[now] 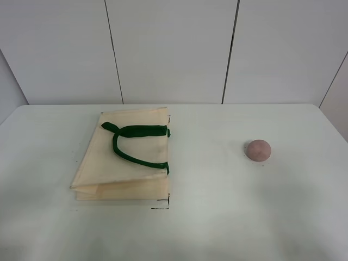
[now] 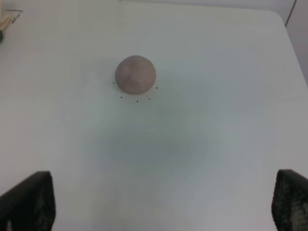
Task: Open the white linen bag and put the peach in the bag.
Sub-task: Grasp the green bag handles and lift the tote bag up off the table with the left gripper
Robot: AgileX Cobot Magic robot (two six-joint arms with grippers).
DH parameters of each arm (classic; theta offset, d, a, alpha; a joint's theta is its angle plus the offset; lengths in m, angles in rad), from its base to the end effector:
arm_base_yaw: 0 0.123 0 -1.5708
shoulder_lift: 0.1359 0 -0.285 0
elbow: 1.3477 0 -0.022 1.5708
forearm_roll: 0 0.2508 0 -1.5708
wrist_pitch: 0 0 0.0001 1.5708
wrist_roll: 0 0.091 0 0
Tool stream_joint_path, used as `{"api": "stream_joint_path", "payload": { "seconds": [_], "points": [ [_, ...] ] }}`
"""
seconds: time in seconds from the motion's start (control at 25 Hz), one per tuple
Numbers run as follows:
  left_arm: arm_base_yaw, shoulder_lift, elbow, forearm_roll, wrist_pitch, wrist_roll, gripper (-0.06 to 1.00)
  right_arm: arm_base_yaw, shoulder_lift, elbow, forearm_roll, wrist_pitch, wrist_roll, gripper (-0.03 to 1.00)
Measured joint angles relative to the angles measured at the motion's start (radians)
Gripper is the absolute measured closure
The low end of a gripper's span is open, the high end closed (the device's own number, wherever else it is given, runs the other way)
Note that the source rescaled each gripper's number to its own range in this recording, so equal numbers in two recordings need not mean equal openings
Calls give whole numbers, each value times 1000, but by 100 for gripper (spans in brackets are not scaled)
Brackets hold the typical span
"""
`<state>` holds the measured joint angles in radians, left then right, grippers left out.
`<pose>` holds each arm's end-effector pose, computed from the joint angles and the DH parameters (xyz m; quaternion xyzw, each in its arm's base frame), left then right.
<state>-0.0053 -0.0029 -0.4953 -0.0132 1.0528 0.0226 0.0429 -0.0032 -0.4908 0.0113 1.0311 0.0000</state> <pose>-0.0044 -0.0010 0.2766 0.0121 0.8515 -0.0021 0.5242 -0.0031 0.0008 0.2771 -0.0183 0.8468 0.0170 0.5313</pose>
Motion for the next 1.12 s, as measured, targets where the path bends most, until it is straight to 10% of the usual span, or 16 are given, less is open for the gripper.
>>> {"api": "stream_joint_path", "payload": {
  "seconds": [0.52, 1.12],
  "points": [
    [0, 113, -75, 0, -11, -5, -6, 0, 0, 0, 0, 0, 0, -3],
    [0, 1267, -574, -1, -118, -13, -6, 0, 0, 0, 0, 0, 0, -3]
  ]
}}
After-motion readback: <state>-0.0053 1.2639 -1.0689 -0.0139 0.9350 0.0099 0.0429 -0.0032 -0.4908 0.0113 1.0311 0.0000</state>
